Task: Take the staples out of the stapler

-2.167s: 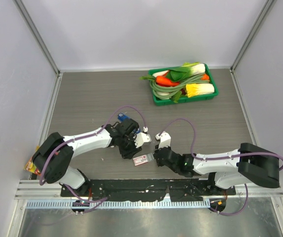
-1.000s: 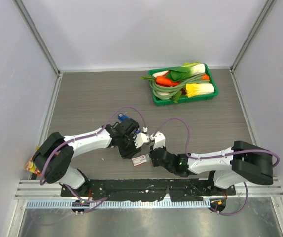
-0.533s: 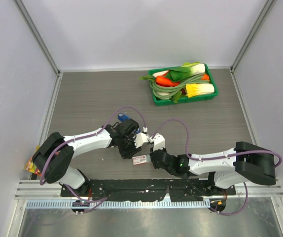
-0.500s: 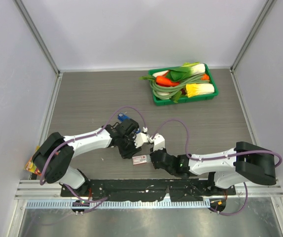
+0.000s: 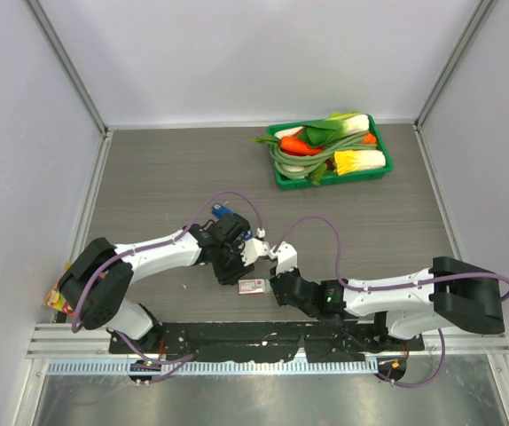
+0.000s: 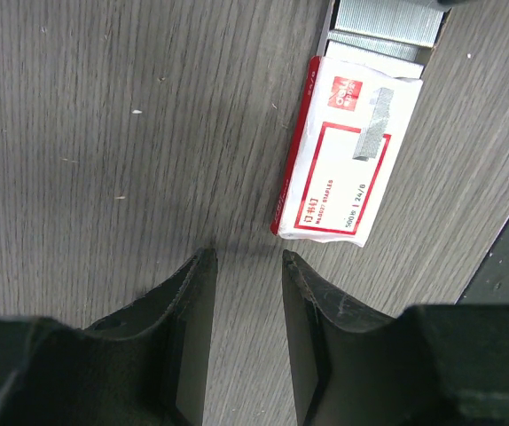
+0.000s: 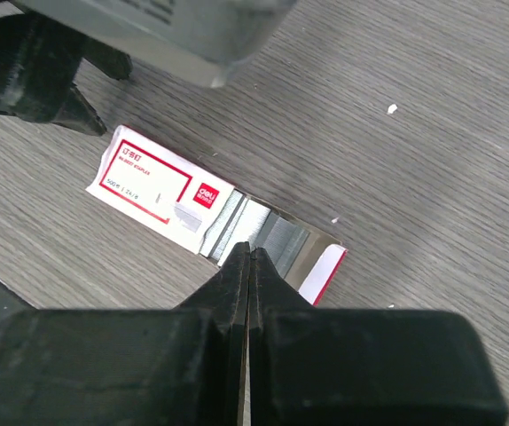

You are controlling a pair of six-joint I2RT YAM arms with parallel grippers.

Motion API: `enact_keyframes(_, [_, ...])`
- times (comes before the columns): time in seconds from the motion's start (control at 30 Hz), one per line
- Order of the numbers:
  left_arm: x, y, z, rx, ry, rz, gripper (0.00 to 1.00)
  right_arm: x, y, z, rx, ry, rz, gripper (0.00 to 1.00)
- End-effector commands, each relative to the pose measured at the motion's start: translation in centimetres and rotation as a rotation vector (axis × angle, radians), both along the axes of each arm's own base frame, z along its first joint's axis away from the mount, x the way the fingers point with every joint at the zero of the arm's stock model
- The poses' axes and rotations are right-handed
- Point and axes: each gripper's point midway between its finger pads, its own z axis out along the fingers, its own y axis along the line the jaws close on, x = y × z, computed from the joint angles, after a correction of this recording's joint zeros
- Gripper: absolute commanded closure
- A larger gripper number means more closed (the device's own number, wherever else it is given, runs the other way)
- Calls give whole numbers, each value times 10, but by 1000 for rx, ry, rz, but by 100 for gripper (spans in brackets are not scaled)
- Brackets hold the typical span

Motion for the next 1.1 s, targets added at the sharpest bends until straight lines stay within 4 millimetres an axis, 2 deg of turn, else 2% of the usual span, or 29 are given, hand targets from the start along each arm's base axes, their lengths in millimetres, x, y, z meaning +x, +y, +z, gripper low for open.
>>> enact_keyframes(0.0, [3, -7, 7, -31, -24, -6, 61, 5, 15, 28, 75, -47, -5, 99])
enact_keyframes(0.3, [4, -7, 9, -34, -29, -2, 61, -4, 24, 18, 80, -24, 41, 99])
enact_keyframes(0.67, [5, -7, 12, -37, -37, -2, 61, -2, 30, 5, 31, -14, 40, 99])
enact_keyframes(1.07, [4, -7, 11, -38, -35, -6, 61, -3, 44, 8, 44, -16, 70, 99])
